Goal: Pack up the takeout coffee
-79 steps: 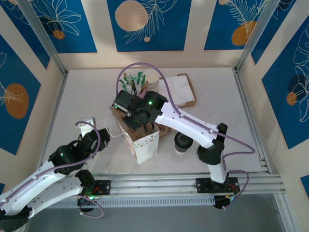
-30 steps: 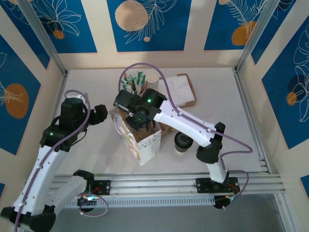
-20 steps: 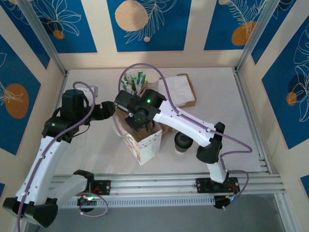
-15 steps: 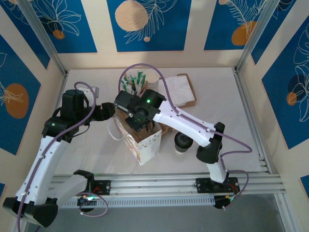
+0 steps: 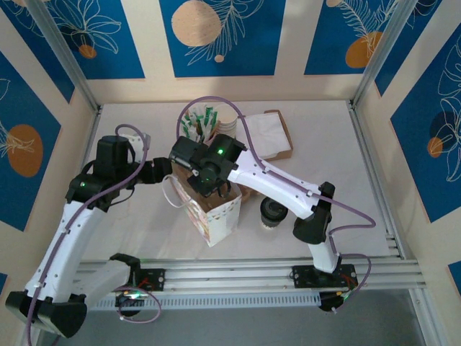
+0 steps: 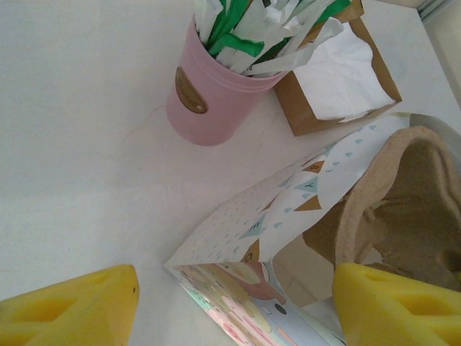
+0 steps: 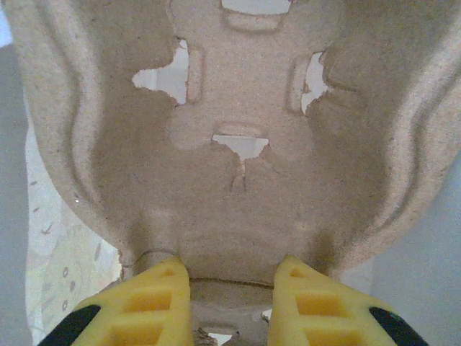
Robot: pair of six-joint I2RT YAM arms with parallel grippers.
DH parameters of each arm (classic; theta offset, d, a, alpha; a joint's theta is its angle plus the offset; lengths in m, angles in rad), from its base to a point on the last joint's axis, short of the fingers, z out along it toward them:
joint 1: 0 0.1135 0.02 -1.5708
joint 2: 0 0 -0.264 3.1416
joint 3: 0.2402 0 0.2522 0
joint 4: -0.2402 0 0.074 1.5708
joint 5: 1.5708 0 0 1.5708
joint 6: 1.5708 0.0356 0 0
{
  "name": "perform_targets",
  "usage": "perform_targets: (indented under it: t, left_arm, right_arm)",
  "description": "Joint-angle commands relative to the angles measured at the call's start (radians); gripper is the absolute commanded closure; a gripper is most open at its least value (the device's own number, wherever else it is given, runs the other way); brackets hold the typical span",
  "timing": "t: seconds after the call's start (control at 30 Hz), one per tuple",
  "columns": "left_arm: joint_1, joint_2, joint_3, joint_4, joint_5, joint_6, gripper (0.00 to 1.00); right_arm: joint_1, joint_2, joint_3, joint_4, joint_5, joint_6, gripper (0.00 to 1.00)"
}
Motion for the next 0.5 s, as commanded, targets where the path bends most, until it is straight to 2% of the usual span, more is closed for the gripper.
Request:
perform_targets:
  t: [0.0,0.47]
  left_arm:
    - [0.01,-0.006,-0.016,-0.012,-0.021,0.007,0.28]
    - [0.01,-0.019,-0.063,0.025,-0.089,-0.048,0.28]
  right_arm:
    - [-0.003,0.006,-0.003,-0.035,-0.039,-0.002,0.79]
    - [0.006,0.019,0.03,-0.061,-0.022,-0.007,0.8]
